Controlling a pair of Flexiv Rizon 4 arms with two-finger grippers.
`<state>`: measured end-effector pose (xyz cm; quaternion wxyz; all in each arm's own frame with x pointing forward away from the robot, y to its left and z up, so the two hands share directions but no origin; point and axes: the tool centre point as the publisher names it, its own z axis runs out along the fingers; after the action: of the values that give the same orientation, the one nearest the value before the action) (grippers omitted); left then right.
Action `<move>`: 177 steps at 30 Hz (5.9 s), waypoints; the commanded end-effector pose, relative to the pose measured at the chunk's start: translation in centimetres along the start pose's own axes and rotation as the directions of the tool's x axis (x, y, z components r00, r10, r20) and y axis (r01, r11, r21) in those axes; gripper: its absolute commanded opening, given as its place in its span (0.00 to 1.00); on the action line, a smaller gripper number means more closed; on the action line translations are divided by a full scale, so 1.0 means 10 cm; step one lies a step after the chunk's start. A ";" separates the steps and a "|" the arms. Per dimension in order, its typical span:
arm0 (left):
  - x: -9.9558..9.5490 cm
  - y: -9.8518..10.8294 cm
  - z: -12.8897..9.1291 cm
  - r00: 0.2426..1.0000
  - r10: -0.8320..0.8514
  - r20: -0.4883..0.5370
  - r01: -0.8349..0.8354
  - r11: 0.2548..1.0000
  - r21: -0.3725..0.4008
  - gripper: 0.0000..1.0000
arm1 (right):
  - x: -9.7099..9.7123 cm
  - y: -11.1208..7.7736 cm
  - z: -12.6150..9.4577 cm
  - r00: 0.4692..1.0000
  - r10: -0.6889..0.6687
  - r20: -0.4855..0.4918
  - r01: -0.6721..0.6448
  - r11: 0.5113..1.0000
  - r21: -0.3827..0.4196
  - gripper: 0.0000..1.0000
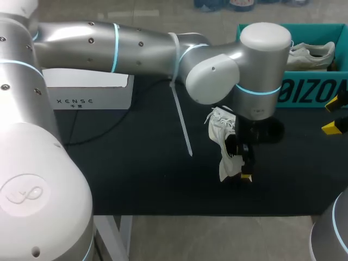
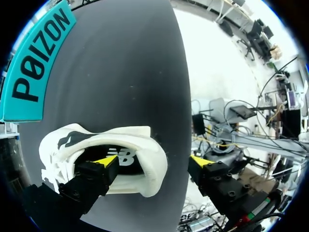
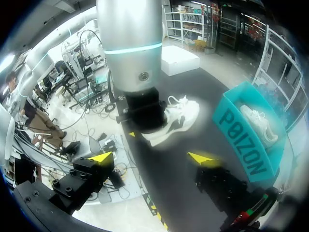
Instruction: Take the shoe out of the shoebox, open the shoe tongue, remove and reinsert the insole, then place the shoe into the shoebox
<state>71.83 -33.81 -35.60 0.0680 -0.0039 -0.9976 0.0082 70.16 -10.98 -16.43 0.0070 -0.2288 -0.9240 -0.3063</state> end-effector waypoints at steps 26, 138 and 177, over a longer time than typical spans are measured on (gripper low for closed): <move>0.09 0.05 -0.06 1.000 -0.012 0.001 0.012 0.999 -0.042 0.58 | 0.00 0.00 0.01 1.000 0.001 0.002 -0.001 1.000 0.001 1.00; -0.88 3.09 -1.73 0.862 0.393 0.320 -0.275 0.893 -0.356 0.00 | 0.00 0.00 0.01 1.000 0.001 0.002 -0.001 1.000 0.001 1.00; -2.18 5.76 -2.37 0.469 0.870 0.153 -0.762 0.487 -0.428 0.00 | 0.00 0.00 0.01 1.000 0.001 0.002 -0.001 1.000 0.001 1.00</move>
<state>95.91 22.68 -16.27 -0.1150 -0.4820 -0.8571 -0.1408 70.15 -10.97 -16.43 0.0070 -0.2287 -0.9240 -0.3063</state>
